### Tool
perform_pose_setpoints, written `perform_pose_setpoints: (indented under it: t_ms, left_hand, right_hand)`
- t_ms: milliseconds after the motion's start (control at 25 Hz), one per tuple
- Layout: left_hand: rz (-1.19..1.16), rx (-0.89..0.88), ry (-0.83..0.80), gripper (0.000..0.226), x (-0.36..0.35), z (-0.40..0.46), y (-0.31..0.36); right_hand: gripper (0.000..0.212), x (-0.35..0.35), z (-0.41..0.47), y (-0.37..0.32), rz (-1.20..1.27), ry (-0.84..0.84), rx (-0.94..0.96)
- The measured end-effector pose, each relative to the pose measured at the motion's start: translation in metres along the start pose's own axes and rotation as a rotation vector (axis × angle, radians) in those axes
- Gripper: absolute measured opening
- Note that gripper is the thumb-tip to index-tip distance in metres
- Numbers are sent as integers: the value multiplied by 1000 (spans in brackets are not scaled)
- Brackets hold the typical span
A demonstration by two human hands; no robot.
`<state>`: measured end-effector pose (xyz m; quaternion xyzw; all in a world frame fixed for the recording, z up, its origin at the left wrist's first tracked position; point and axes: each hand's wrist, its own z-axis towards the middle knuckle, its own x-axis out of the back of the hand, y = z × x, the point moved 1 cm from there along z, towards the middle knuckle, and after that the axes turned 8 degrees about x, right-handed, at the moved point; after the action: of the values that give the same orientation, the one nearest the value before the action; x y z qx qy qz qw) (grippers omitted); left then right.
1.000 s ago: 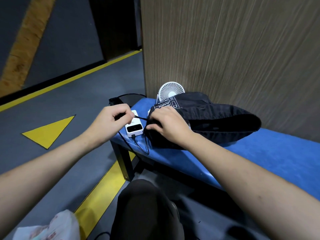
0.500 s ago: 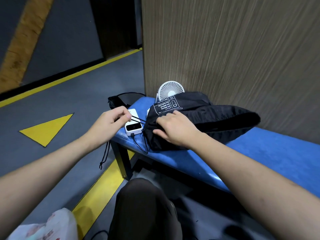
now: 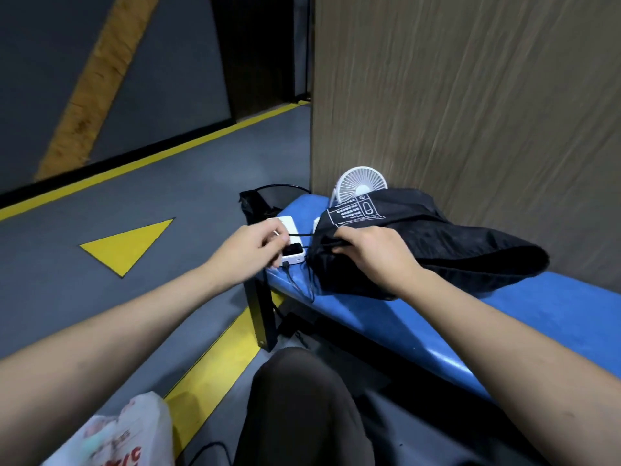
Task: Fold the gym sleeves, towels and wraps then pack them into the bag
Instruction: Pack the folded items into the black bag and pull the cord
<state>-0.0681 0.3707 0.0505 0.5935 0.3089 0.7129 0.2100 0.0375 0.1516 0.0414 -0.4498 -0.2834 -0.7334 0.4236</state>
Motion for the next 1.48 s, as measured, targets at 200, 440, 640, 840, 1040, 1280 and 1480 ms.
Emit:
perform_pose_setpoints:
  t_ms: [200,440,640,840,1040,1280,1480]
  left_hand:
    - [173,-70,-28,35,-23,5,15]
    - [310,-119,63,41,-52,12,60]
    - [77,-102,39,10,-48,18,61]
    - [-58,-37,-39,14,-34,15,64]
    - [483,-261,-1,19,-21,18,66]
    - [575,-355,7,26,0,16,54]
    - [574,-255,70,33,20,13,28]
  right_hand:
    - [18,11,1,0,-24,-88,-48]
    - [19,23,-3,2,-3,-140,-118]
    - [24,29,-7,6,1,-140,-110]
    - [27,26,-7,3,229,-122,-117]
    - [22,27,-3,-2,302,-65,-61]
    - [24,42,-6,1,41,-14,47]
    - [26,45,-17,23,-26,-69,33]
